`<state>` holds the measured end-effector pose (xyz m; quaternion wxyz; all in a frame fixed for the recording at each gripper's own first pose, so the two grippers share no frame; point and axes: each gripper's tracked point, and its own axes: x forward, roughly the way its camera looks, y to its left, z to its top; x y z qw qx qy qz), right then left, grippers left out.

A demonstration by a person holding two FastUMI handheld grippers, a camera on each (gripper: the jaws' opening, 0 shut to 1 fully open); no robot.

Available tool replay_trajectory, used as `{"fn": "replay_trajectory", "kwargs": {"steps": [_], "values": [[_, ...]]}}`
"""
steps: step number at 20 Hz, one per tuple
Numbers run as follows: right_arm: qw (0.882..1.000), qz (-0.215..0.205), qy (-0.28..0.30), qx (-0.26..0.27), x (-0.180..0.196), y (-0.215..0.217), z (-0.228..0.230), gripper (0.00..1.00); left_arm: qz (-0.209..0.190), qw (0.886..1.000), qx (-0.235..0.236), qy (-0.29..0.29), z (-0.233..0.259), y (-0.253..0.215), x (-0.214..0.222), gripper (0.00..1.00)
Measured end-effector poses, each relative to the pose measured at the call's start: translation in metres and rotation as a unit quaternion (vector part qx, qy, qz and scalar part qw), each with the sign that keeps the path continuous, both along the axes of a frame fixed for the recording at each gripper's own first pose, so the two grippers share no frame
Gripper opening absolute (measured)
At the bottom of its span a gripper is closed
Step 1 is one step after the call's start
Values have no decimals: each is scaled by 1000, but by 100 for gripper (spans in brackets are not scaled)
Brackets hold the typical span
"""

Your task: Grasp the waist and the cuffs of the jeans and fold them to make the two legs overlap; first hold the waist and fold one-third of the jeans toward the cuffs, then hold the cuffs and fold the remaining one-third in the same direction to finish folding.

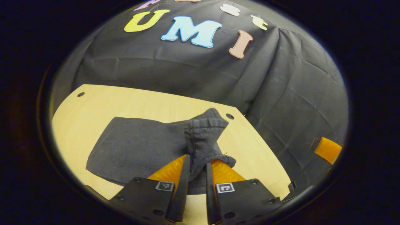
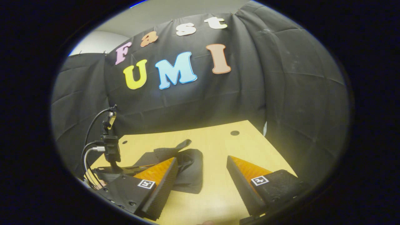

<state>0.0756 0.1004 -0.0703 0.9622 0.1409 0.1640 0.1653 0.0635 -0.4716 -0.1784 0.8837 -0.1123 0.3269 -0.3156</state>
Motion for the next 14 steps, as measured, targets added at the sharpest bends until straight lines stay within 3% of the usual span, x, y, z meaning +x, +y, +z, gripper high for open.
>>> {"fn": "replay_trajectory", "kwargs": {"steps": [4, 7, 10, 11, 12, 13, 14], "values": [[1000, -2, -27, -5, -4, -5, 14, 95, 40, 998, 7, -39, 31, 28, -3, 38], [998, -10, -55, -14, -4, -2, 28, 95, 59, 995, 8, -77, 65, 55, -8, 46], [998, -1, -63, -8, -6, 15, 35, 95, 64, 987, 23, -147, 111, 84, -15, 95], [998, 4, -65, -8, -8, 23, 37, 95, 72, 980, 25, -185, 136, 95, -12, 99], [998, 6, -68, -8, -8, 28, 41, 95, 74, 976, 18, -204, 154, 102, -13, 92], [997, 8, -70, -8, -9, 34, 45, 95, 81, 973, 12, -217, 168, 111, -17, 91], [997, 9, -75, -9, -10, 38, 48, 95, 89, 970, 6, -226, 182, 120, -19, 96]]}}
